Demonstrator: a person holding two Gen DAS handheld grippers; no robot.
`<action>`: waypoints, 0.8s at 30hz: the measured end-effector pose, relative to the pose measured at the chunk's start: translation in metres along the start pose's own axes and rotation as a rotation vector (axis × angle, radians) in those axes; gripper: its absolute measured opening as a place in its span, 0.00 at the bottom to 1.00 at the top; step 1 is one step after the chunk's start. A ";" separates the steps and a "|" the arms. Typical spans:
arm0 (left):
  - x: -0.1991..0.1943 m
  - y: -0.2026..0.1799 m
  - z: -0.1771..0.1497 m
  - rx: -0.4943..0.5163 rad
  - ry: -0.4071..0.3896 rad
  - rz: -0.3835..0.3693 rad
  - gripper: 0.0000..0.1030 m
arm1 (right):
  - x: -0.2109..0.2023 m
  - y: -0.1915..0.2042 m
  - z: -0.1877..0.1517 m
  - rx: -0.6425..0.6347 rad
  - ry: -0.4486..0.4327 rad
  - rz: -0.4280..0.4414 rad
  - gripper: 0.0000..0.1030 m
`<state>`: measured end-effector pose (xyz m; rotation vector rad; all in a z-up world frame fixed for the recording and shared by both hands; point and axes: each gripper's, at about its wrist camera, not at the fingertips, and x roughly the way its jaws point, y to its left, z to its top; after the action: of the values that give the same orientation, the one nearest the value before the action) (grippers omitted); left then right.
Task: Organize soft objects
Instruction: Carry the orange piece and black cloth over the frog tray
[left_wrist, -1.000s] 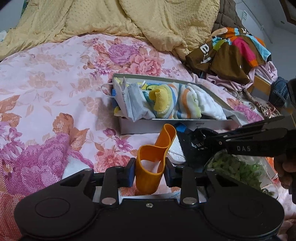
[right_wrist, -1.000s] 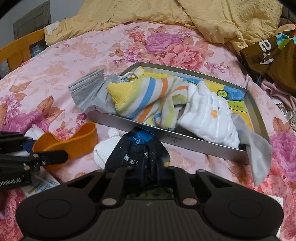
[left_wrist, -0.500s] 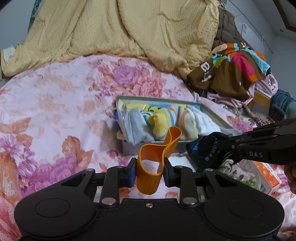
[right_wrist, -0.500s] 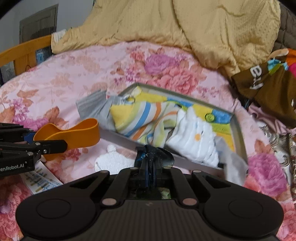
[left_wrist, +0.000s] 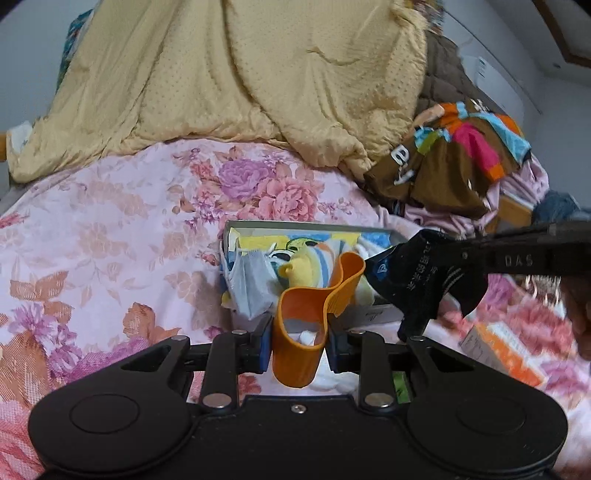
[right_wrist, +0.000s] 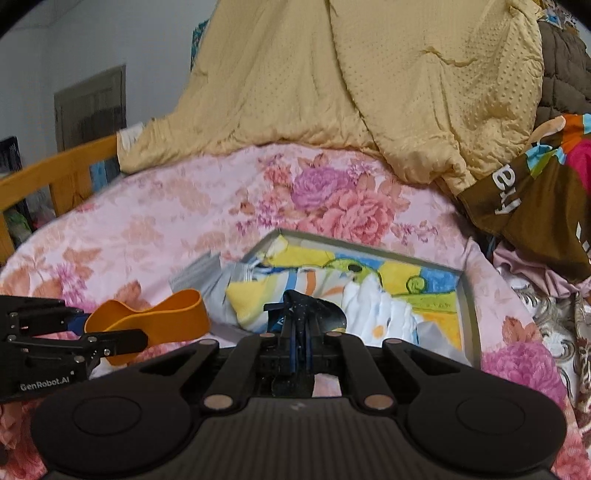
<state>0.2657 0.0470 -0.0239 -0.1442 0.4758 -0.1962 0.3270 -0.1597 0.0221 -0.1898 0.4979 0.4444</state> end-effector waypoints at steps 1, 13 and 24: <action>0.001 -0.001 0.004 -0.015 -0.003 0.009 0.29 | 0.000 -0.004 0.002 0.004 -0.011 0.004 0.05; 0.083 -0.053 0.082 -0.042 -0.046 0.040 0.29 | 0.038 -0.095 0.026 0.131 -0.147 -0.011 0.05; 0.177 -0.104 0.099 -0.049 0.046 0.009 0.29 | 0.072 -0.159 -0.002 0.262 -0.062 -0.064 0.05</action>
<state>0.4503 -0.0842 0.0044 -0.1859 0.5271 -0.1797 0.4545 -0.2750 -0.0048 0.0602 0.4828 0.3183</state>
